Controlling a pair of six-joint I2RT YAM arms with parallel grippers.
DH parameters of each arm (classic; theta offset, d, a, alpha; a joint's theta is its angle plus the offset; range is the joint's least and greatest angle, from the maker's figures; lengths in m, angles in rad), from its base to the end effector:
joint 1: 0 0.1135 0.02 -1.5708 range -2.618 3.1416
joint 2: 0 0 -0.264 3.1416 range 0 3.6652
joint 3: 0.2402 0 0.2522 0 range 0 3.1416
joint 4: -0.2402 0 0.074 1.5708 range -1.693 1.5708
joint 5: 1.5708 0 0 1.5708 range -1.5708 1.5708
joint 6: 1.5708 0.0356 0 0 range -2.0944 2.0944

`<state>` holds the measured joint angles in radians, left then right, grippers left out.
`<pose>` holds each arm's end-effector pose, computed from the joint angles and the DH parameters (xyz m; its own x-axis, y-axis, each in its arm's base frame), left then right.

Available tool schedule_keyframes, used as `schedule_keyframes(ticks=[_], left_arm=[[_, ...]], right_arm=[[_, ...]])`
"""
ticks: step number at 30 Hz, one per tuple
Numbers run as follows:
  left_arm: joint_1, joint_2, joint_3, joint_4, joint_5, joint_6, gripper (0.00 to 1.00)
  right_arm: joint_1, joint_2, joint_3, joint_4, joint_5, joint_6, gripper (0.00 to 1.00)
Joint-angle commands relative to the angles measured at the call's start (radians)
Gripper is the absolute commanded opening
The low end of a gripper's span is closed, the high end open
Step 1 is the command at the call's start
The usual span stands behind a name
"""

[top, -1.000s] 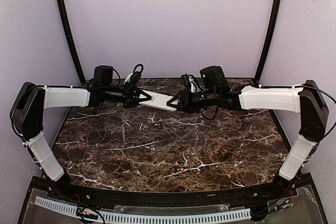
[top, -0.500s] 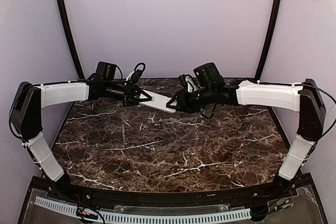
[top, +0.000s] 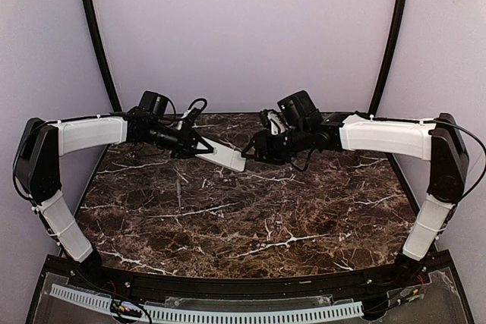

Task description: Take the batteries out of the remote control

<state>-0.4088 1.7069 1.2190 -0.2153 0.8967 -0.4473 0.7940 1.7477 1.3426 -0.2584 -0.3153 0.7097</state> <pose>0.3319 -0.1741 0.2510 -0.8788 0.0865 -0.4692 0.4601 0.4140 -0.7854 0.2727 0.2931 0.2656 -0.8809 -0.0124 -0.4732 -0.3629 0.6596 0.6582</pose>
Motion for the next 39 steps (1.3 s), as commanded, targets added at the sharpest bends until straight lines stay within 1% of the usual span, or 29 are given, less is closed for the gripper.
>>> schedule_keyframes(ticks=[1,3,4,6,19,25,31,33,35,39], left_arm=[[-0.002,-0.041,0.031,-0.018,0.008,0.027,0.00],[-0.002,-0.045,0.030,-0.013,0.018,0.024,0.00],[-0.002,-0.046,0.030,-0.009,0.021,0.022,0.00],[-0.002,-0.051,0.028,-0.006,0.023,0.020,0.00],[-0.015,-0.059,0.018,0.035,0.064,-0.007,0.00],[-0.019,-0.056,0.016,0.049,0.079,-0.016,0.00],[-0.022,-0.057,0.014,0.050,0.075,-0.015,0.00],[-0.023,-0.059,0.016,0.046,0.071,-0.010,0.00],[-0.024,-0.059,0.018,0.037,0.063,-0.003,0.00],[-0.027,-0.062,0.022,0.019,0.047,0.012,0.00]], right_arm=[[0.006,0.023,0.017,0.026,-0.013,0.001,0.59],[0.006,0.029,0.014,0.038,-0.020,0.011,0.70],[0.005,0.031,0.016,0.039,-0.021,0.015,0.73],[0.005,0.040,0.021,0.040,-0.021,0.026,0.75],[0.005,0.085,0.009,0.132,-0.077,0.069,0.71],[0.005,0.093,0.009,0.152,-0.081,0.072,0.63],[0.005,0.081,-0.004,0.155,-0.071,0.071,0.48],[0.006,0.080,-0.009,0.154,-0.066,0.070,0.40],[0.005,0.078,-0.012,0.147,-0.058,0.069,0.34],[0.006,0.078,-0.010,0.116,-0.034,0.063,0.28]])
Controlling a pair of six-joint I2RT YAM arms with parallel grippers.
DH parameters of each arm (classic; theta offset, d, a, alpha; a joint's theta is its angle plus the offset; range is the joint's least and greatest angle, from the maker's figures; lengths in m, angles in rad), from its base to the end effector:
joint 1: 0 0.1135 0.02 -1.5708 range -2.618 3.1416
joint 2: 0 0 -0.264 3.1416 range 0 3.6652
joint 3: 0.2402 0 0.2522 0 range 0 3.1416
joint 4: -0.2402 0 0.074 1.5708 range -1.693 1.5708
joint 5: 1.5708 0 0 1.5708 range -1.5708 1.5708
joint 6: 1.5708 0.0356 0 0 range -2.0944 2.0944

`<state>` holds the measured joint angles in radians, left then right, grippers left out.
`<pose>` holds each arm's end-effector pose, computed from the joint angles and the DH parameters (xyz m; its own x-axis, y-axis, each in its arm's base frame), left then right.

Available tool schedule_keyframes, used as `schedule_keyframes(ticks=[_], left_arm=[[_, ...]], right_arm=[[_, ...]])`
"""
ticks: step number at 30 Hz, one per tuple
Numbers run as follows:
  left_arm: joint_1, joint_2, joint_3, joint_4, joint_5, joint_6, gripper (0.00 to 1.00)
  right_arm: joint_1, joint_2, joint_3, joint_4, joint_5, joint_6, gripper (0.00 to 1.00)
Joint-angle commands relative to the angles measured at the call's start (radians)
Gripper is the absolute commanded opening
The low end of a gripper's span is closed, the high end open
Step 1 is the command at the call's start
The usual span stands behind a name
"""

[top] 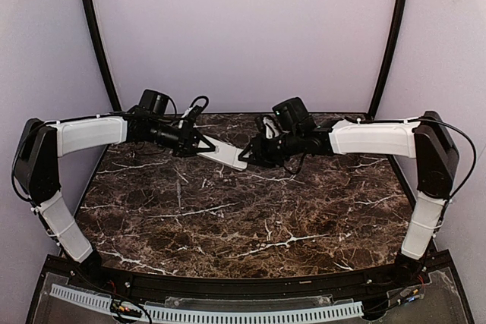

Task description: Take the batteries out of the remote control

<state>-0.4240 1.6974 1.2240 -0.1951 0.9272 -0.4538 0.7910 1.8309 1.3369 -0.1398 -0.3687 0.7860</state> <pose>0.3287 -0.1796 0.2580 -0.8668 0.1026 -0.4880 0.4885 0.3712 -0.7897 0.2851 0.3065 0.2418 -0.9080 0.0204 -0.4184 -0.3184 0.6155 0.7209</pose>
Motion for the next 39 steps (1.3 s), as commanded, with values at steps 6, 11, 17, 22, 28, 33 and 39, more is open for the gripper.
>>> schedule_keyframes(ticks=[6,11,17,22,28,33,39], left_arm=[[-0.013,-0.061,0.026,-0.031,-0.019,0.044,0.00],[-0.013,-0.058,0.026,-0.036,-0.022,0.047,0.00],[-0.015,-0.051,0.029,-0.042,-0.027,0.051,0.00],[-0.015,-0.049,0.031,-0.049,-0.033,0.054,0.00],[-0.015,-0.044,0.032,-0.058,-0.043,0.060,0.00],[-0.015,-0.043,0.034,-0.062,-0.048,0.064,0.00],[-0.015,-0.041,0.035,-0.064,-0.050,0.066,0.00]], right_arm=[[0.009,-0.012,-0.009,-0.030,0.044,-0.022,0.24],[0.009,-0.016,-0.012,-0.020,0.029,-0.020,0.21],[0.008,-0.028,-0.027,0.033,-0.008,-0.009,0.21],[0.008,-0.039,-0.042,0.066,-0.028,0.000,0.19],[0.008,-0.053,-0.053,0.084,-0.031,0.002,0.08],[0.008,-0.060,-0.064,0.099,-0.038,0.002,0.04],[0.009,-0.055,-0.070,0.099,-0.038,0.002,0.02]])
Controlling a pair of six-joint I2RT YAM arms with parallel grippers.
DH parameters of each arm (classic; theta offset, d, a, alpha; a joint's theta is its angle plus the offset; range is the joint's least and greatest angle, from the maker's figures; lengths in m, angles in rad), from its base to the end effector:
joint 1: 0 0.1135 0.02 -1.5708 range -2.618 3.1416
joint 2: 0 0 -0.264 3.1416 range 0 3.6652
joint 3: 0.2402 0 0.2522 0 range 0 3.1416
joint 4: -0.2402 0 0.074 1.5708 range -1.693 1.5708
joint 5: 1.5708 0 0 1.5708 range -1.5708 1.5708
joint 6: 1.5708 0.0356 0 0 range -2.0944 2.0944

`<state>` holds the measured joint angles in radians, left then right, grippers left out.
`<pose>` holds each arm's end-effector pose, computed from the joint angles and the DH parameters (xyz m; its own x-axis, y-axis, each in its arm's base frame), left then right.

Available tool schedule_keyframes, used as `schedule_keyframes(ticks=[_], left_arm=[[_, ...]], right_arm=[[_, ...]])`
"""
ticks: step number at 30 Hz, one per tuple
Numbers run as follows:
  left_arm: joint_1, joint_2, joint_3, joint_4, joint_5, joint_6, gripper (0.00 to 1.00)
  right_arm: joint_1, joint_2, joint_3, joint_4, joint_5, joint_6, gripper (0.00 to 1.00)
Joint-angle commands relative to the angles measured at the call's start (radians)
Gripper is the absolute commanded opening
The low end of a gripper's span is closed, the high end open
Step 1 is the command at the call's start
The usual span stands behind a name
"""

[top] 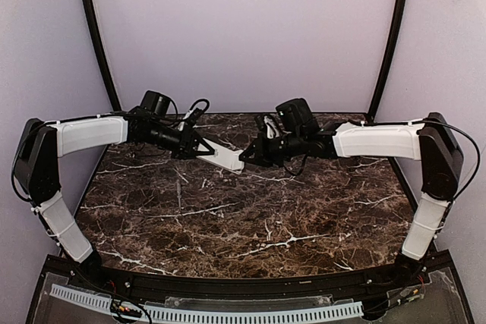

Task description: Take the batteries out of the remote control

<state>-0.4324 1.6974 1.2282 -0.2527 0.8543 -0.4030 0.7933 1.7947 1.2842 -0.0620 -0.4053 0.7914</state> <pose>0.3265 -0.1803 0.2538 -0.8614 0.1139 -0.4950 0.4906 0.4389 -0.7528 0.2786 0.3030 0.2458 -0.8984 0.0192 -0.4388 -0.3534 0.5617 0.7480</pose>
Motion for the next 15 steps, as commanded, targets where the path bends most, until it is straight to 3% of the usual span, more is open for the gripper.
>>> schedule_keyframes(ticks=[1,15], left_arm=[[-0.006,-0.041,0.031,-0.007,0.023,0.016,0.00],[-0.006,-0.035,0.041,-0.042,-0.021,0.038,0.00]], right_arm=[[0.007,-0.020,-0.018,0.022,-0.002,-0.003,0.02],[0.006,-0.092,-0.036,0.020,-0.052,-0.037,0.00]])
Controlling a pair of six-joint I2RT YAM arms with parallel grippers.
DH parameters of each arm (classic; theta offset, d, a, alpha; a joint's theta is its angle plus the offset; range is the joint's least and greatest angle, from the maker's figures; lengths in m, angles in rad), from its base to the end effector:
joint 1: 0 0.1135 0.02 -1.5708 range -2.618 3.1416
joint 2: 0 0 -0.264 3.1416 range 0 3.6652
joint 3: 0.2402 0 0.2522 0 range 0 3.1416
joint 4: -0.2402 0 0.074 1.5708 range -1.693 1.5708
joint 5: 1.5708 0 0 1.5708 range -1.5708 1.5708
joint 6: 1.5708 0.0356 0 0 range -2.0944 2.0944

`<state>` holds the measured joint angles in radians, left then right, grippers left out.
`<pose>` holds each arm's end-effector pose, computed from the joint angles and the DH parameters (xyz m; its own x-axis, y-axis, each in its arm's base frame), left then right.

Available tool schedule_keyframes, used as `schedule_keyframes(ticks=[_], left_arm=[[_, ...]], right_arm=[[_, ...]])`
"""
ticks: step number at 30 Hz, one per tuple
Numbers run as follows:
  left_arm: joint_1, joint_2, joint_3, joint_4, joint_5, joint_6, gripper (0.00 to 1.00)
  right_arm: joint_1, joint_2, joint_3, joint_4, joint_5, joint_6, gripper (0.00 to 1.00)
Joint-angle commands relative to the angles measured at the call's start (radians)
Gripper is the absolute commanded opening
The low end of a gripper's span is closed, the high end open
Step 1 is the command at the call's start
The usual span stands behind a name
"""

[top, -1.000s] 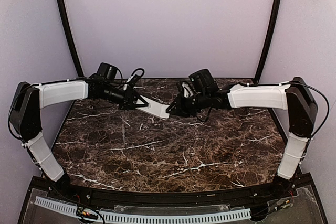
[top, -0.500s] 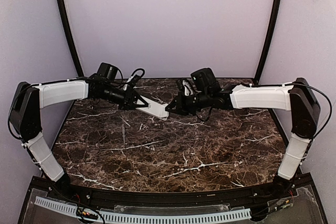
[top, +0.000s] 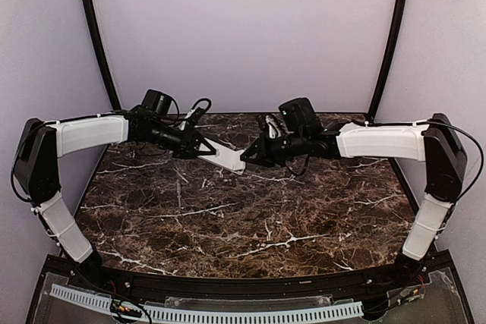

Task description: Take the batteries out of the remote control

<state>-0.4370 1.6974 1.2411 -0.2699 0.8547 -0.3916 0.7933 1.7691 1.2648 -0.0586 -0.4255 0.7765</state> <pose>0.3261 -0.1820 0.2567 -0.8572 0.1239 -0.4999 0.4995 0.4363 -0.7484 0.2740 0.2993 0.2497 -0.8936 0.0021 -0.4489 -0.3754 0.5449 0.7498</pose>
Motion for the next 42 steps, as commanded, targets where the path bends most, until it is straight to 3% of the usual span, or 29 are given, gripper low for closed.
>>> schedule_keyframes(ticks=[1,13,20,25,31,42], left_arm=[[-0.002,-0.034,0.029,-0.031,-0.025,0.028,0.00],[0.009,-0.029,0.035,-0.040,-0.025,0.028,0.00],[0.041,-0.035,-0.018,0.142,0.135,-0.093,0.00],[0.044,-0.038,-0.022,0.152,0.144,-0.104,0.00],[0.044,-0.041,-0.016,0.128,0.129,-0.089,0.00],[0.042,-0.025,-0.006,0.107,0.152,-0.080,0.00]], right_arm=[[0.006,-0.073,-0.021,0.015,-0.029,-0.023,0.00],[0.003,-0.154,-0.056,-0.008,-0.007,-0.047,0.00],[-0.038,-0.238,-0.151,0.020,0.017,-0.038,0.00],[-0.071,-0.264,-0.191,0.012,0.019,-0.036,0.00],[-0.081,-0.280,-0.155,-0.184,0.143,-0.118,0.00],[-0.080,-0.225,-0.027,-0.696,0.588,-0.240,0.00]])
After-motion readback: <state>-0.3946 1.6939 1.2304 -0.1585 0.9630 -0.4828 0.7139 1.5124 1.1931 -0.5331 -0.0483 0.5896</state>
